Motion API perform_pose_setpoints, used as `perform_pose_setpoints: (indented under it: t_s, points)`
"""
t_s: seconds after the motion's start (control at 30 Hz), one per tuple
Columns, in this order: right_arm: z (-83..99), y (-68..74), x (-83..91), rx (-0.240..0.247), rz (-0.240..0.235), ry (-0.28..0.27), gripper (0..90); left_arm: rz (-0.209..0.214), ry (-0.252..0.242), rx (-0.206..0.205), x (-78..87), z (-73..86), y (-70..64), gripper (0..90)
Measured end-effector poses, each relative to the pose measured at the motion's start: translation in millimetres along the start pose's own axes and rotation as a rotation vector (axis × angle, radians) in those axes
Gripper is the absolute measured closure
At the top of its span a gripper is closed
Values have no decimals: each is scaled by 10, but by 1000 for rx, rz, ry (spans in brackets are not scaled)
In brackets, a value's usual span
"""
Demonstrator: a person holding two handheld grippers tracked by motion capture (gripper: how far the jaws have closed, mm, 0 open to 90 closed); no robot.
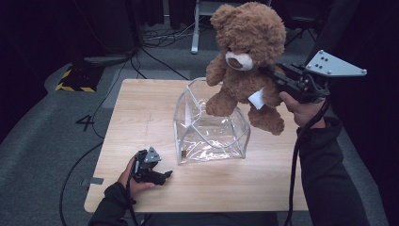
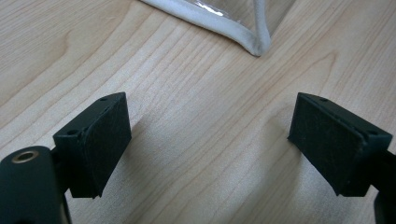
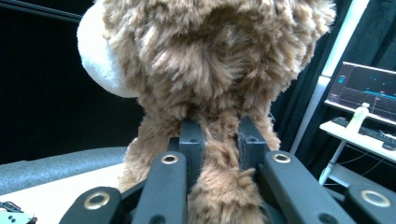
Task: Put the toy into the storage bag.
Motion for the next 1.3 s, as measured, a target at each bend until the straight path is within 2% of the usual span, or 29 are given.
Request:
perform_pose_setpoints:
  t_s: [0.37,0.8,1.0,1.3]
  points:
    - [-18,89,-234,-9,-21,8,773,-1,0,0,0,0,0,129]
    - [-24,115,-433,-19,-29,17,773,-3,1,-4,2,0,2,130]
    - [1,97,-495,-27,-8,22,773,-2,1,-4,2,0,2,130]
    - [155,77,-590,-51,30,37,773,-2,1,-3,2,0,2,130]
Point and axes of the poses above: each handheld gripper's, and its own axes: x roughly backward along the jaws, z roughly out of its underside, y roughly to its left, the point moved 4 cm from there along -x, roughly forward along the jaws, and after that the axes turned 4 degrees about y, right-handed, at the moved point
